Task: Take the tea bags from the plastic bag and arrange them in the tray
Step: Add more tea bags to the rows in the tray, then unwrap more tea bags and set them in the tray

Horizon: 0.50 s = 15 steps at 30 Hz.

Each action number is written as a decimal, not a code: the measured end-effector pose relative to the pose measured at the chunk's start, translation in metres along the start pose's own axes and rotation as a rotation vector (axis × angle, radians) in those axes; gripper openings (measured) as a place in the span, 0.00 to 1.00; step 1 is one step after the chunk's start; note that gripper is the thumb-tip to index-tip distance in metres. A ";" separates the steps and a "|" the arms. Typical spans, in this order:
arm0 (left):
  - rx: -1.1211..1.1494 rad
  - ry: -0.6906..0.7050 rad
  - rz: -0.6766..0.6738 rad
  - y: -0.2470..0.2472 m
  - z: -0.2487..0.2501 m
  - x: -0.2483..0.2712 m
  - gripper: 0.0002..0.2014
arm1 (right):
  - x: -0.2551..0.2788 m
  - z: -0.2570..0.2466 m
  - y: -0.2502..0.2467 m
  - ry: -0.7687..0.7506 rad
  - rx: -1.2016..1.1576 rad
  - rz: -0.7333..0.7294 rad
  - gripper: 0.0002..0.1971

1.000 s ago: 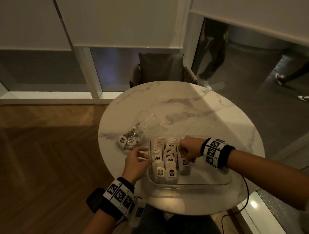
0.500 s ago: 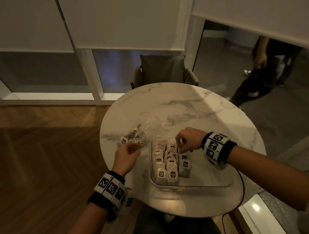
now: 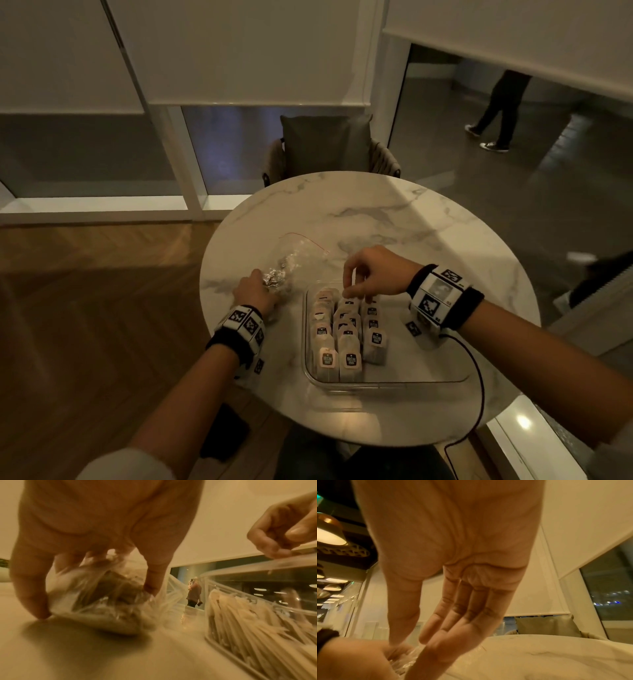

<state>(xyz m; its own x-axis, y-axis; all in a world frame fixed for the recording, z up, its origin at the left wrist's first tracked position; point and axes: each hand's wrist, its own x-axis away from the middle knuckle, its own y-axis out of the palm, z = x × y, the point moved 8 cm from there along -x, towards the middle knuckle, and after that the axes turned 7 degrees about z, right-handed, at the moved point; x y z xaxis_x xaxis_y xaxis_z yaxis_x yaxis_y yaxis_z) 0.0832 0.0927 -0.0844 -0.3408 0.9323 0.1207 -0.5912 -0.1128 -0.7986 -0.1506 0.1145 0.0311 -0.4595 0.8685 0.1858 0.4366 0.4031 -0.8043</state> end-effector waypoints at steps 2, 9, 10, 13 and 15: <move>0.154 0.021 0.081 -0.009 -0.004 0.002 0.17 | 0.004 0.005 -0.009 0.003 -0.098 0.050 0.06; 0.764 -0.008 0.154 -0.049 -0.007 0.032 0.13 | 0.015 0.018 -0.044 0.001 -0.481 0.251 0.03; 0.822 0.029 0.139 -0.054 0.000 0.038 0.14 | 0.017 0.017 -0.049 -0.012 -0.515 0.292 0.03; 0.904 0.184 0.043 -0.069 0.033 0.059 0.16 | 0.023 0.007 -0.067 -0.085 -0.540 0.456 0.10; 0.917 0.244 -0.070 -0.069 0.050 0.068 0.20 | 0.030 -0.005 -0.083 -0.143 -0.482 0.575 0.17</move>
<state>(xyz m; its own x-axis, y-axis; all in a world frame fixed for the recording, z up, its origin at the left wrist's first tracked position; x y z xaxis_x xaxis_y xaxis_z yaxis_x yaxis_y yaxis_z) 0.0646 0.1466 0.0087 -0.1820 0.9815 -0.0587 -0.9831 -0.1828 -0.0082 -0.1968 0.1084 0.1063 -0.1386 0.9472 -0.2891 0.9118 0.0081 -0.4106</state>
